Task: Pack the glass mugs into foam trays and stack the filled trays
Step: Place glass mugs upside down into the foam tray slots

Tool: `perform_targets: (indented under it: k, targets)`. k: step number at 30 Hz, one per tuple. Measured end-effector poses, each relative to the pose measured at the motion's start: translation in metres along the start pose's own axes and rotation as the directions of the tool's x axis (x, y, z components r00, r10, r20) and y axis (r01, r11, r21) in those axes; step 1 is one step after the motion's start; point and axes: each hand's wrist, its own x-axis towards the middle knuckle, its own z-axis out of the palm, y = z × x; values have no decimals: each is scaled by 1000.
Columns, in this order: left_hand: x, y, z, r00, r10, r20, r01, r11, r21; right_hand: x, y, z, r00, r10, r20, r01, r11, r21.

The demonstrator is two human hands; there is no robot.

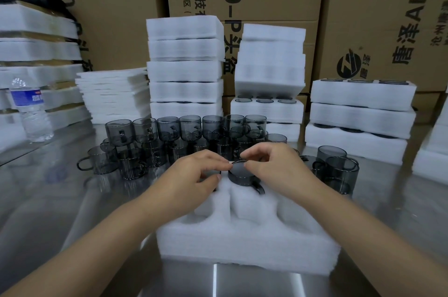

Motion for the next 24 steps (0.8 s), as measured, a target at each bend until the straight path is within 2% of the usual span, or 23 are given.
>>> perform_targets:
  k: [5,8,14,20,22,24]
  targets:
    - [1,0,0,1000,-10,21,9,999,46,-5,-2,4,989,-141,36,146,943,-300]
    - [1,-1,1,999,-20,50,15,996,85,-6,-3,2,981,-161,104,190,892,-409]
    - [2,-3,1,998,-11,59,3,992,129,-6,-7,1,974,-166,157,219,874,-433]
    - [2,-1,-4,987,0,159,-55,938,341,-5,-8,6,970,-199,137,239,865,-441]
    - [2,-1,-8,986,-33,165,-34,923,384,-1,-9,10,967,-211,143,251,885,-393]
    - [2,-2,-14,985,-62,163,-15,900,435,5,-11,12,976,-179,121,206,942,-266]
